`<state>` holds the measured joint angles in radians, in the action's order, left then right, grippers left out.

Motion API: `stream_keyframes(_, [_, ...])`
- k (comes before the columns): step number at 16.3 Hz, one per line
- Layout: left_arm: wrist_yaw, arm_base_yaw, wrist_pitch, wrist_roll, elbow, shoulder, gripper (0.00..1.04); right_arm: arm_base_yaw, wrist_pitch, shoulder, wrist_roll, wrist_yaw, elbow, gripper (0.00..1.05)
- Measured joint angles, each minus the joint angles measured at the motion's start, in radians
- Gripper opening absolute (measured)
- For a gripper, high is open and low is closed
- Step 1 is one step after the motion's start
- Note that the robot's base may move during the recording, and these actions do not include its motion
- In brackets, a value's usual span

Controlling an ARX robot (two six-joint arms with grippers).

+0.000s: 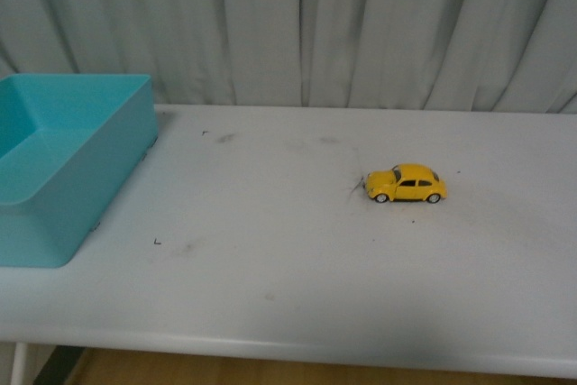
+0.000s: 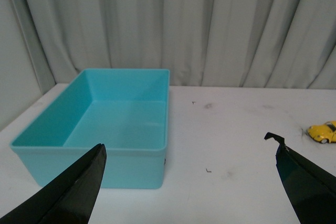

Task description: Wind up and store yellow beetle toy

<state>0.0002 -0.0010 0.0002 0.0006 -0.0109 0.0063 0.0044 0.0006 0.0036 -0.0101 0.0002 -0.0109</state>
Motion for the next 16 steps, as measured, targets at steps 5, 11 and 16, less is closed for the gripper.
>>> stream_keyframes(5, [-0.001,0.0,-0.004,0.0,0.0,0.0,0.98,0.0,-0.005,0.0,0.0,0.0,0.0,0.98])
stream_keyframes(11, [-0.001,0.0,-0.003,0.0,0.0,0.0,0.98,0.0,-0.005,0.0,0.0,0.0,0.0,0.98])
stream_keyframes(16, [-0.001,0.0,-0.003,0.0,0.0,0.0,0.98,0.0,-0.005,0.0,0.0,0.0,0.0,0.98])
